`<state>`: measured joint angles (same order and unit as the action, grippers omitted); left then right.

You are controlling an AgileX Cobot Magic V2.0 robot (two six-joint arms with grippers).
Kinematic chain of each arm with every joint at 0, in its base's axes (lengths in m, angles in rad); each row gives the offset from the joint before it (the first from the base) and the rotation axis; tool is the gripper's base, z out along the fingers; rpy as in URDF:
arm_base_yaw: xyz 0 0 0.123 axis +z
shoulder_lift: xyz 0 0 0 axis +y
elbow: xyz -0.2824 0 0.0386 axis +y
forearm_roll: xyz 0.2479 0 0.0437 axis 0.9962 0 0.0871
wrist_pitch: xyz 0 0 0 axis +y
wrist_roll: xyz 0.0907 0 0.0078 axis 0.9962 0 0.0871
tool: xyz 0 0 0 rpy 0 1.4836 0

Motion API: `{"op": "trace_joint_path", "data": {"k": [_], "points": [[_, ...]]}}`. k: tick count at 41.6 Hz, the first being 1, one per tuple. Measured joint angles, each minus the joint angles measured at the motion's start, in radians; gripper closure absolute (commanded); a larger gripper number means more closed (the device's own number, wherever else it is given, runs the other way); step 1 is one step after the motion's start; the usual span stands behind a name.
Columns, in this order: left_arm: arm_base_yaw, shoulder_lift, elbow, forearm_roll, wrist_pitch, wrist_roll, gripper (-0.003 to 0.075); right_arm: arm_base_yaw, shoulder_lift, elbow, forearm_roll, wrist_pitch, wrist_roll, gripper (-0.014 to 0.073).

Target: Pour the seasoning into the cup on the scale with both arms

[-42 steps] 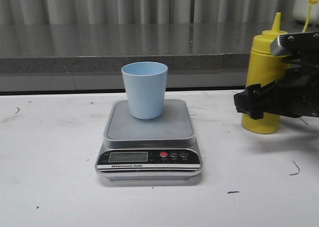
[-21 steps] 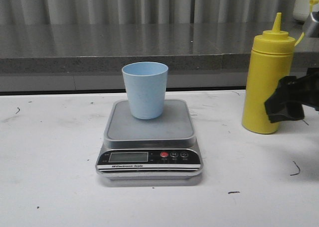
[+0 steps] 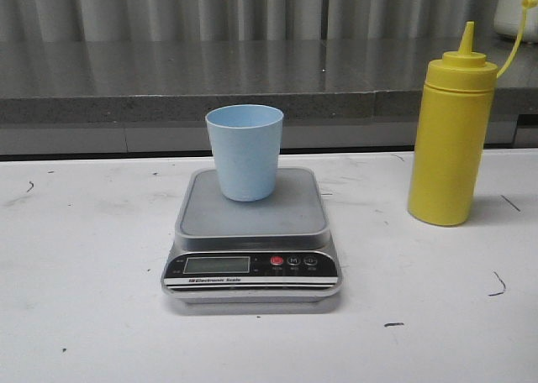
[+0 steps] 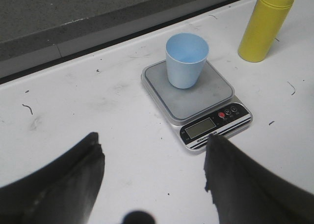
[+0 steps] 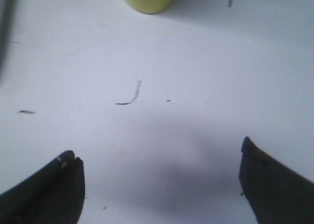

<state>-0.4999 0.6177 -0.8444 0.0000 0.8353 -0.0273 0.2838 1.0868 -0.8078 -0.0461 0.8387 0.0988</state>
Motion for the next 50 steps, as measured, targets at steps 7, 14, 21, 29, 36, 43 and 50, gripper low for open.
{"op": "trace_joint_path", "data": {"k": [7,14,21,29,36,43,50], "points": [[0.0,0.0,0.0,0.0,0.0,0.0,0.0281,0.0,-0.153,-0.005,0.086,0.051,-0.079,-0.006],[0.0,0.0,0.0,0.0,0.0,0.0,0.0281,0.0,-0.289,-0.005,0.091,0.103,-0.086,-0.006],[0.0,0.0,0.0,0.0,0.0,0.0,0.0281,0.0,-0.416,-0.005,0.106,0.169,-0.086,-0.006],[0.0,0.0,0.0,0.0,0.0,0.0,0.0281,0.0,-0.512,-0.005,0.121,0.201,-0.086,-0.006],[0.0,0.0,0.0,0.0,0.0,0.0,0.0281,0.0,-0.551,-0.005,0.121,0.198,-0.086,-0.006],[0.0,0.0,0.0,0.0,0.0,0.0,0.0281,0.0,-0.555,-0.005,0.121,0.176,-0.086,-0.005],[0.0,0.0,0.0,0.0,0.0,0.0,0.0281,0.0,-0.555,-0.005,0.121,0.161,-0.086,0.0153]]}}
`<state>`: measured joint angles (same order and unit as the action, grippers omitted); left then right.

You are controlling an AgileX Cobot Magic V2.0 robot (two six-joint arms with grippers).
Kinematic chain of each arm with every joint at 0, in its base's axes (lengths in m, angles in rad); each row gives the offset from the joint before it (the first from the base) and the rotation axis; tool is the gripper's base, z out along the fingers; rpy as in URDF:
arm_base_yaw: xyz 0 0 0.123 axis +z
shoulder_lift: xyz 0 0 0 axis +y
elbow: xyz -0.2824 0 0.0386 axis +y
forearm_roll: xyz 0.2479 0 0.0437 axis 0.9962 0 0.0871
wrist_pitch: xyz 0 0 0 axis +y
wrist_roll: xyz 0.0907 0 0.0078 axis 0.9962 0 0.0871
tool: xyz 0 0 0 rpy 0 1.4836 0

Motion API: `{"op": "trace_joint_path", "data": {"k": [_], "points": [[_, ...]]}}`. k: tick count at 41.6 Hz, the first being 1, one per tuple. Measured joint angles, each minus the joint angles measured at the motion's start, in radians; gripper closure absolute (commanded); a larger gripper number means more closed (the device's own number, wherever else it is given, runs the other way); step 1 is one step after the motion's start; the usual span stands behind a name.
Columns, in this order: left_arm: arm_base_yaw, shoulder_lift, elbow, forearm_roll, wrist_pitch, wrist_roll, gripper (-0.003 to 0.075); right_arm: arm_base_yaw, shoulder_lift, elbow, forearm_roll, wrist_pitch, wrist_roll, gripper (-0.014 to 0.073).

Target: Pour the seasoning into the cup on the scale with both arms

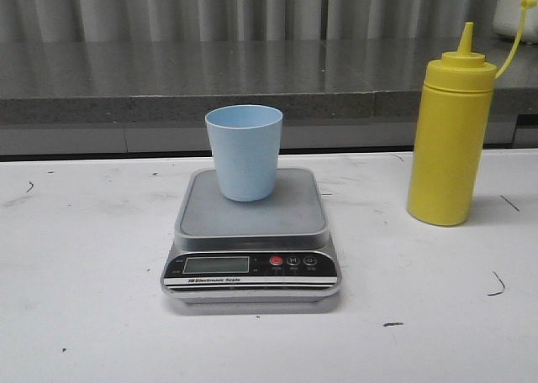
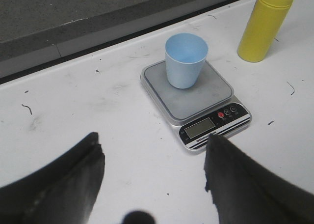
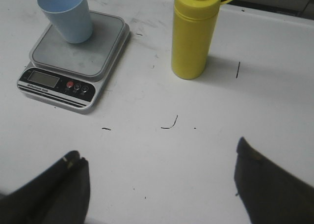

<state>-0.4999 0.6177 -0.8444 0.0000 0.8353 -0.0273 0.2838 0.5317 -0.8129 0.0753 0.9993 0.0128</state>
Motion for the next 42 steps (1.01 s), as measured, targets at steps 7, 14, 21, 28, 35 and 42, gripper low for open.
{"op": "trace_joint_path", "data": {"k": [7,14,21,28,35,42], "points": [[0.0,0.0,0.0,0.0,0.0,0.0,0.0281,0.0,0.0,0.0,0.0,-0.002,0.0,0.0461],[0.0,0.0,0.0,0.0,0.0,0.0,0.0281,0.0,0.0,0.0,0.0,-0.002,0.0,0.0657],[0.0,0.0,0.0,0.0,0.0,0.0,0.0281,0.0,0.0,0.0,0.0,-0.003,0.0,0.0662],[0.0,0.0,0.0,0.0,0.0,0.0,0.0362,0.0,0.0,0.0,0.0,-0.002,0.0,0.0662],[0.0,0.0,0.0,0.0,0.0,0.0,0.0652,0.0,0.0,0.0,0.0,-0.001,0.0,0.0662],[0.0,0.0,0.0,0.0,0.0,0.0,0.074,0.0,0.0,0.0,0.0,0.0,0.0,0.0662]]}}
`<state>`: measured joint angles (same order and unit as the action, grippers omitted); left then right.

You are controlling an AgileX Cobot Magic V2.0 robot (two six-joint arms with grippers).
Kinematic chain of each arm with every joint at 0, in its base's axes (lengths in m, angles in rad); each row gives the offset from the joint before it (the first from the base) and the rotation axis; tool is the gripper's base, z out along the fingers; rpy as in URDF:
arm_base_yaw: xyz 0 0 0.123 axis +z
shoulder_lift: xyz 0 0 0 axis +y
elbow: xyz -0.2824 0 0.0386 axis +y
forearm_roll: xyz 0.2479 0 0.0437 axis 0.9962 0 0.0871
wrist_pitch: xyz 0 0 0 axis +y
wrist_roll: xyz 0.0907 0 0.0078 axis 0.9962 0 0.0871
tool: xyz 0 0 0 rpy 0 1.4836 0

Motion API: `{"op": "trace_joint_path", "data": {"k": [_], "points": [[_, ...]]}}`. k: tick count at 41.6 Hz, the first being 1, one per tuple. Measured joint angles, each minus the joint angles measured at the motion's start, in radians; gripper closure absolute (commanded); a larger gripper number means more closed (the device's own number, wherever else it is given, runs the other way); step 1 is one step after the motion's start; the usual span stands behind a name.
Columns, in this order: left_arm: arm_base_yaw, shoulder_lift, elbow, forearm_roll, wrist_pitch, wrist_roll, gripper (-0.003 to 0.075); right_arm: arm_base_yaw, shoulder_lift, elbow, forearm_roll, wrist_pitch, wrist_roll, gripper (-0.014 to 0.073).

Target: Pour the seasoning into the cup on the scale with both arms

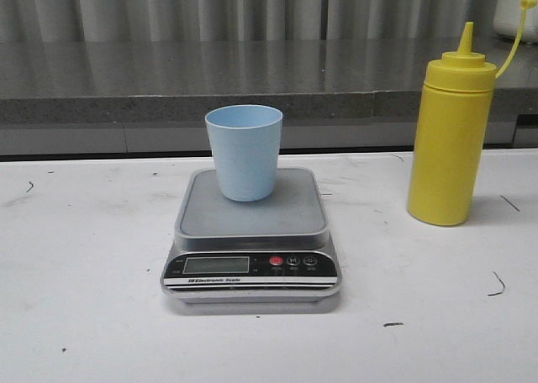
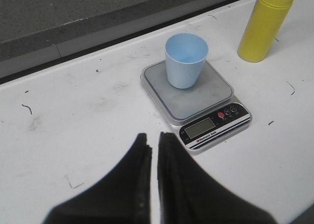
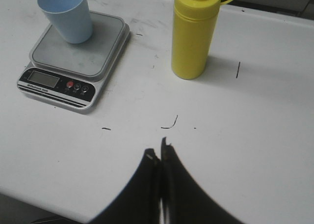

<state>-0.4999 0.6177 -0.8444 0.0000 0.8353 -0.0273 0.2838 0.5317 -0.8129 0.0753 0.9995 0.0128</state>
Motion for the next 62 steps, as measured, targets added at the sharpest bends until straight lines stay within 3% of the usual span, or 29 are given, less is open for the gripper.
{"op": "trace_joint_path", "data": {"k": [22,32,43,49,62], "points": [[0.035,-0.042,0.041,0.005,-0.029,0.0,0.074,0.0,0.0,0.0,0.0,0.0,0.0,0.0662],[0.186,-0.26,0.344,0.078,-0.322,0.0,0.074,0.0,0.0,0.0,0.0,0.0,0.0,0.0662],[0.365,-0.516,0.727,0.056,-0.664,0.0,0.074,0.0,0.0,0.0,0.0,0.0,0.0,0.0662],[0.426,-0.605,0.847,-0.005,-0.724,0.0,0.074,0.0,0.0,0.0,0.0,0.0,0.0,0.0662],[0.478,-0.623,0.849,-0.056,-0.751,0.0,0.074,0.0,0.0,0.0,0.0,0.001,0.0,0.0662]]}}
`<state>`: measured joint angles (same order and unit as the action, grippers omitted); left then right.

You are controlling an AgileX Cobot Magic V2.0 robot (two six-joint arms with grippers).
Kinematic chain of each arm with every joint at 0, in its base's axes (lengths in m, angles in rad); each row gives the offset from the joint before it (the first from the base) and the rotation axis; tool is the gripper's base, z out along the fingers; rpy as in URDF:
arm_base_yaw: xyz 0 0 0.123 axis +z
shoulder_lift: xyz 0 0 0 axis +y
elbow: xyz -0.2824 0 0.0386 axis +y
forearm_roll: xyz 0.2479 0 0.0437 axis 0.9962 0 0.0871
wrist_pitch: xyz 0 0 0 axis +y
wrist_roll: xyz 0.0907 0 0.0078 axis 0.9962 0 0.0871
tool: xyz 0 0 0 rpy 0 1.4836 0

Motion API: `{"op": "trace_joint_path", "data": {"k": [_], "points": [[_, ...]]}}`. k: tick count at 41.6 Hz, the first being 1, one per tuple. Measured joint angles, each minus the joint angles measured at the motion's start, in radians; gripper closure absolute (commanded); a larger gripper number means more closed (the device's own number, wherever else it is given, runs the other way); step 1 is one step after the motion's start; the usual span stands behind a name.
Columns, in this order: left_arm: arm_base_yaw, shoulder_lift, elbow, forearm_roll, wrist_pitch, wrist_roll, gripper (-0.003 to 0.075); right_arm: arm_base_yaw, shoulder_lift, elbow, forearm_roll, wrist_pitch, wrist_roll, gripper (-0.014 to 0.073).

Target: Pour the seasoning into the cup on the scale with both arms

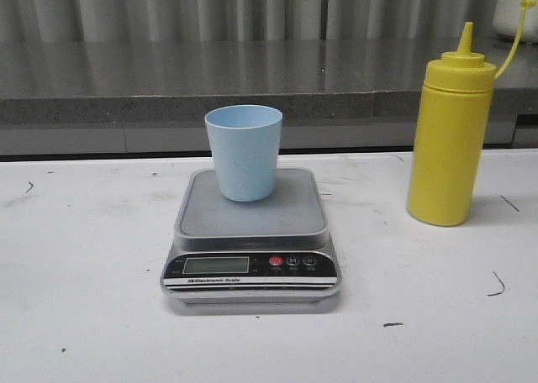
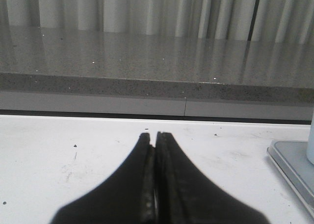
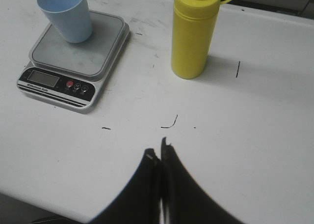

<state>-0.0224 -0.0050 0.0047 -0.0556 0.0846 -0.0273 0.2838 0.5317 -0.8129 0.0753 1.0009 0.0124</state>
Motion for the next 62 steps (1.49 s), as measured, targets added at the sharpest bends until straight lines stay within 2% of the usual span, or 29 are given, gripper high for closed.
{"op": "trace_joint_path", "data": {"k": [62], "points": [[0.019,0.0,0.0,0.016,0.0,0.0,0.074,0.0,0.0,0.0,0.0,0.0,0.0,0.0662]]}}
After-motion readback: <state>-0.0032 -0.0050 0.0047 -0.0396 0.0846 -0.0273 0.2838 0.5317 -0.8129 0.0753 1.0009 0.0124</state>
